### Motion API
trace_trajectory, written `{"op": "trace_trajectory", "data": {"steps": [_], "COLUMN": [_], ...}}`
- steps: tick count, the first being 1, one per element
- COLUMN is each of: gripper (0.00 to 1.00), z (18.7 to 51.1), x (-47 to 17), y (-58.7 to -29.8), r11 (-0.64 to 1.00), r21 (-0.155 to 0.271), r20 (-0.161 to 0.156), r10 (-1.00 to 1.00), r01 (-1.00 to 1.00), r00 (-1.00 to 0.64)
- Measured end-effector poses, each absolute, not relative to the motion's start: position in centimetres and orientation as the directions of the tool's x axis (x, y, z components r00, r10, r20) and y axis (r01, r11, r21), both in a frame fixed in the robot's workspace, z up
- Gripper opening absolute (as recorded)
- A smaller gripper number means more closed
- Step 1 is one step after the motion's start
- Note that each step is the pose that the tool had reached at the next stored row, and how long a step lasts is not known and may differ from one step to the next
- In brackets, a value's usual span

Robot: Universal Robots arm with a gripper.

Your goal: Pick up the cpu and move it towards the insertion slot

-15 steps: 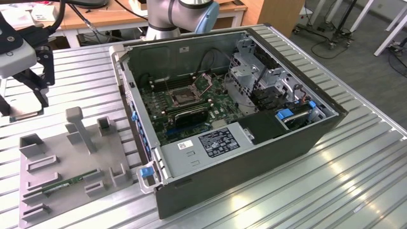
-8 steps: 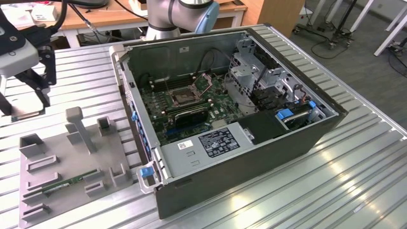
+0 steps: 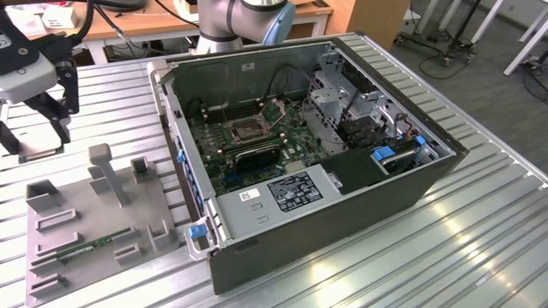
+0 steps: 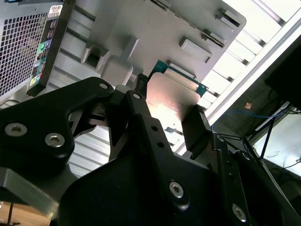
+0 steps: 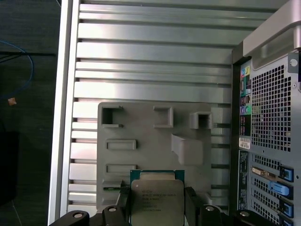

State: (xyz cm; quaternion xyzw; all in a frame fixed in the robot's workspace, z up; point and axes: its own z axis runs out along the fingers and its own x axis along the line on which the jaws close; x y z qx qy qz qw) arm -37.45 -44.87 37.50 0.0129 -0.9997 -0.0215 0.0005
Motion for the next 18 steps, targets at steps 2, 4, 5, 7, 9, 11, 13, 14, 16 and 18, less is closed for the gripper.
{"op": "trace_trajectory", "data": {"steps": [2,4,5,7,9,11,13,14,16,18], "gripper": [0.54,0.54,0.54,0.54,0.54,0.54,0.54,0.54,0.54,0.54], "z": [37.5,37.5,37.5,37.5,37.5,37.5,37.5,37.5,37.5,37.5], "x": [-37.38,-37.31,-37.28,-37.22,-37.16,-37.09,-37.01,-36.97,-36.86,-36.74], "y": [-44.87,-44.87,-44.87,-44.87,-44.87,-44.87,-44.87,-44.87,-44.87,-44.86], "r11": [0.999,0.999,0.999,0.999,0.999,0.999,0.999,0.999,0.999,0.999], "r21": [0.043,0.043,0.043,0.043,0.043,0.043,0.043,0.043,0.043,0.043], "r20": [0.0,0.001,0.0,0.001,0.001,0.0,0.001,0.001,0.001,0.0], "r10": [-0.026,-0.026,-0.026,-0.026,-0.026,-0.026,-0.026,-0.026,-0.026,-0.026], "r01": [-0.026,-0.026,-0.026,-0.026,-0.026,-0.026,-0.026,-0.026,-0.026,-0.026], "r00": [-1.0,-1.0,-1.0,-1.0,-1.0,-1.0,-1.0,-1.0,-1.0,-1.0]}}
